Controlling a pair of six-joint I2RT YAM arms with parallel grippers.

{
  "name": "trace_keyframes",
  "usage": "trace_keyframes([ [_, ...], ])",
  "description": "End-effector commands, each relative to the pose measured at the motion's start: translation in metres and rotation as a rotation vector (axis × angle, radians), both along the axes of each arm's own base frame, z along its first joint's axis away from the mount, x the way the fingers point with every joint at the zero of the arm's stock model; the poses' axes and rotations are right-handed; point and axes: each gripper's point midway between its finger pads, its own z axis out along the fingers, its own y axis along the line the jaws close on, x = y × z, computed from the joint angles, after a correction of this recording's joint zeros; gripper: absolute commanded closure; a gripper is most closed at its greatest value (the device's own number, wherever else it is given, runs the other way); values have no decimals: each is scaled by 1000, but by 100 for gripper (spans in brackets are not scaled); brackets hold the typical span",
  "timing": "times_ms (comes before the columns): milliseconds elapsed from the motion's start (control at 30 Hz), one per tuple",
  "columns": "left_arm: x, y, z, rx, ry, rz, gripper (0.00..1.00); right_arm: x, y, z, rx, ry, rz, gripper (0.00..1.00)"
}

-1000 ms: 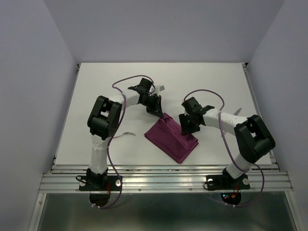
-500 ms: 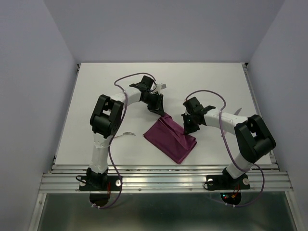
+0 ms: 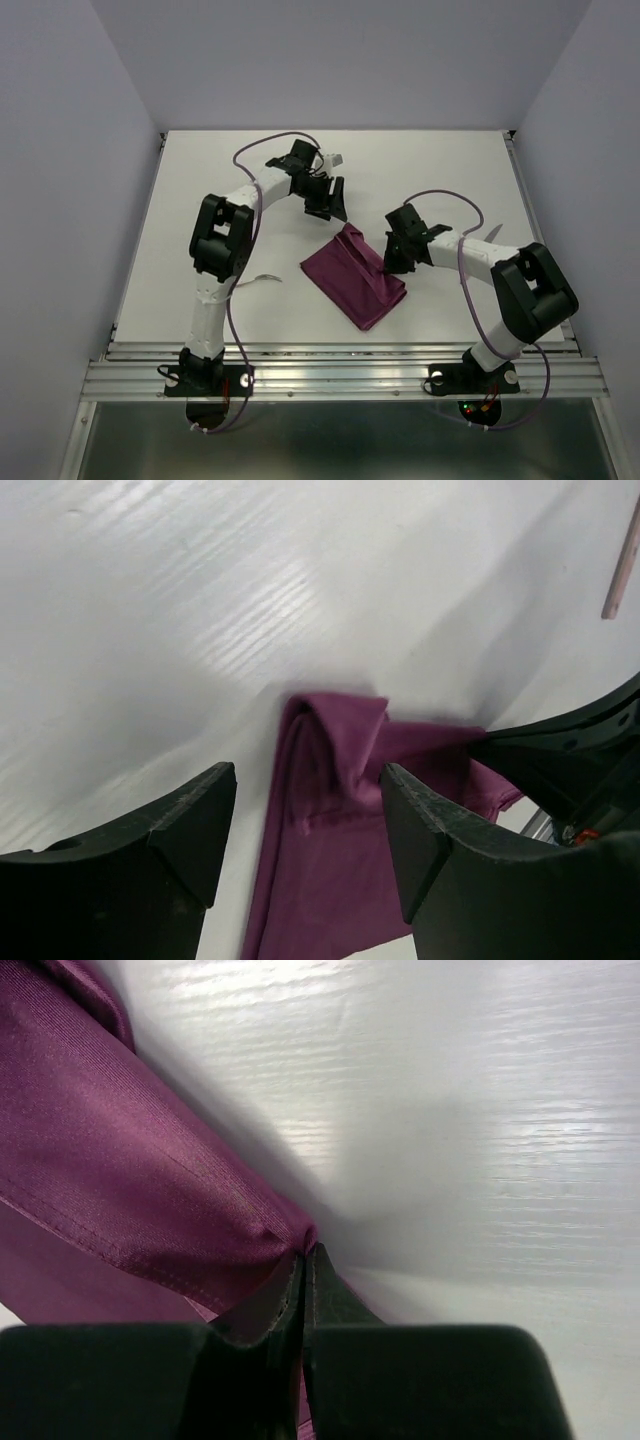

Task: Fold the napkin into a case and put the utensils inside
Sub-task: Fold the lower triangle-folded napkin at the center of the board.

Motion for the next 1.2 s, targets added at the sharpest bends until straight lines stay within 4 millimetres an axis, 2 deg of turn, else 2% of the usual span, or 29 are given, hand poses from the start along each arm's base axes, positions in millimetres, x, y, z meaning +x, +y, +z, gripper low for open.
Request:
trace_keyframes([
  [0,18,30,46,-7,-92,104,30,22,-21,11,-4,-97,-173,99],
  [100,19,45,50,-2,-102,160,30,25,-28,10,-13,-106,-218,99],
  [200,11,46,50,-18,-94,173,35,25,-36,11,-20,-115,-257,99],
  [300,-6,44,24,-38,-31,180,58,22,-41,14,-15,-131,-297,99],
  [333,-10,42,20,-48,-15,178,79,22,-40,15,-5,-137,-294,99],
  [433,-18,30,9,-64,17,172,100,18,-38,14,11,-129,-287,99],
  [533,-19,14,4,-69,23,153,100,12,-39,8,7,-115,-282,99],
  [667,-18,3,-6,-66,44,146,100,9,-42,8,3,-114,-287,99],
  [800,-19,2,-21,-32,64,146,100,7,-43,11,9,-118,-295,99],
  [1000,-21,4,-44,6,93,142,100,1,-39,2,25,-93,-274,98],
  [1100,-20,5,-51,22,99,142,100,-3,-34,-4,24,-71,-240,90],
  [1167,-15,4,-49,24,86,145,100,-5,-33,-7,21,-61,-219,80],
])
